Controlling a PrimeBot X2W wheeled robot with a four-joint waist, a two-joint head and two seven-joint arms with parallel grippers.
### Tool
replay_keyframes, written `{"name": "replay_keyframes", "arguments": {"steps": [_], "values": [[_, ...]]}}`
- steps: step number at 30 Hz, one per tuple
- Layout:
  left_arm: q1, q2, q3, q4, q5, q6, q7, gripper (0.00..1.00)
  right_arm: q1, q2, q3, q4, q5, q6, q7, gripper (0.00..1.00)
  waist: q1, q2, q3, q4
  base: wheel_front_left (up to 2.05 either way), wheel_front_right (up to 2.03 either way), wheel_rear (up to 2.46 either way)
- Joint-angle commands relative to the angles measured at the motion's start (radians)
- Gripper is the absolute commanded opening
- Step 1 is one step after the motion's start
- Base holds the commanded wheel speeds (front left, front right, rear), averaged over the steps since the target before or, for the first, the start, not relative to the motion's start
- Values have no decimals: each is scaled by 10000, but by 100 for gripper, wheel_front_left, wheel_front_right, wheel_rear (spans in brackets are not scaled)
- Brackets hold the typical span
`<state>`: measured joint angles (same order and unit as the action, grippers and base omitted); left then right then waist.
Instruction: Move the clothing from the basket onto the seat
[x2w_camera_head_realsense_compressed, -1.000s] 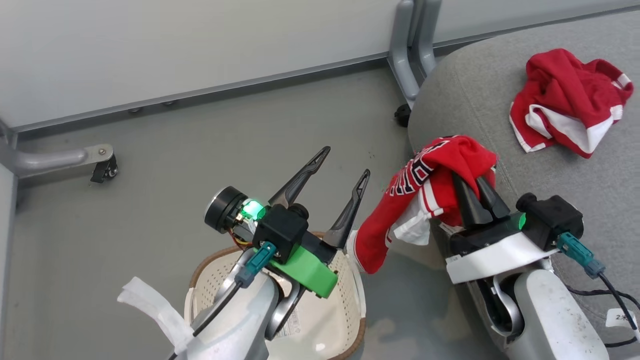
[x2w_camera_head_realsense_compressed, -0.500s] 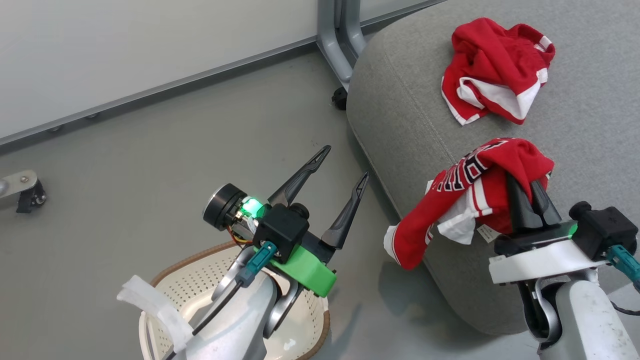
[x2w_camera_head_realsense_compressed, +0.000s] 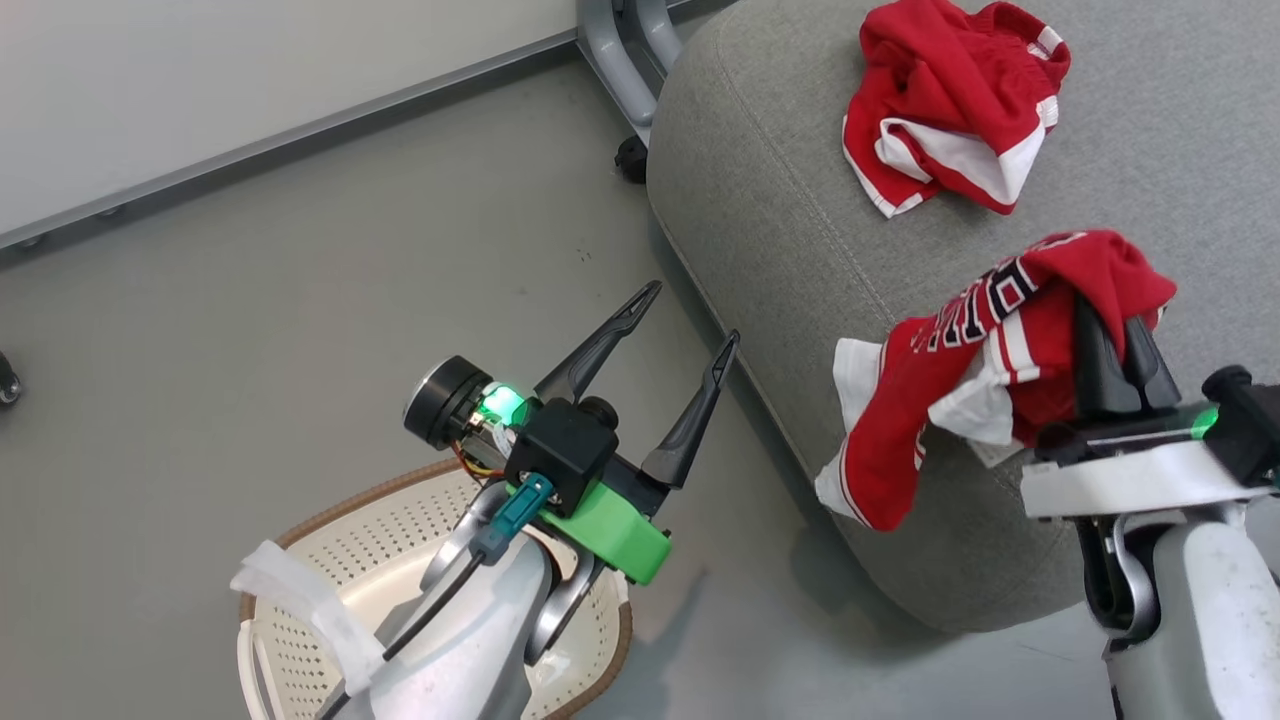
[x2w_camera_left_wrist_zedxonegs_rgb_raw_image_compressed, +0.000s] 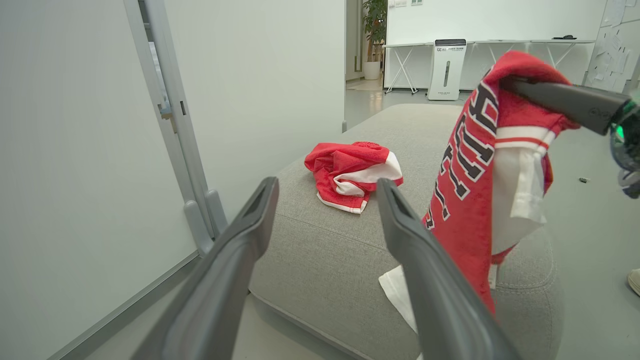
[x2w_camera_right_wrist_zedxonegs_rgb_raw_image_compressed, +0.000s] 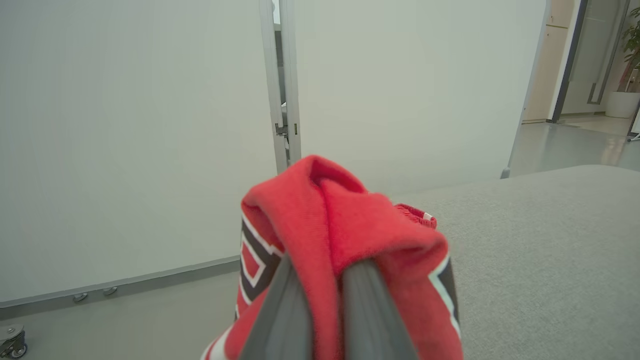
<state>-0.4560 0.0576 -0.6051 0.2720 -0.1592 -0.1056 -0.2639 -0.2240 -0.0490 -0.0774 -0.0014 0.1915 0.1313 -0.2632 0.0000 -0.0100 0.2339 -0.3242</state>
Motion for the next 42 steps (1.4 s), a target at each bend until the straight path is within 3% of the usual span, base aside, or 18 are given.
{"name": "replay_keyframes", "arguments": {"steps": [1,9,19,33,42], "values": [[-191,70,12,28,117,-46,-7,100,-340,-28,-75,-63,-125,-11,-23,0,0,100,232,70,0,0,0],[-612,176,-68,55,235,-85,-7,100,-2560,-290,-628,-190,-554,-11,-23,0,0,100,1358,339,0,0,0],[-1318,415,-222,18,489,-143,-7,100,-5750,-1304,-1757,345,-786,-11,-23,0,0,100,2948,506,0,0,0],[-1973,647,-457,58,611,-165,20,100,-8861,-2806,-3198,3040,-974,-11,-23,0,0,100,4322,566,0,0,0],[-2143,761,-534,64,594,-123,30,100,-8926,-2533,-3386,5273,-1440,-11,-23,0,0,100,4765,688,0,0,0]]}}
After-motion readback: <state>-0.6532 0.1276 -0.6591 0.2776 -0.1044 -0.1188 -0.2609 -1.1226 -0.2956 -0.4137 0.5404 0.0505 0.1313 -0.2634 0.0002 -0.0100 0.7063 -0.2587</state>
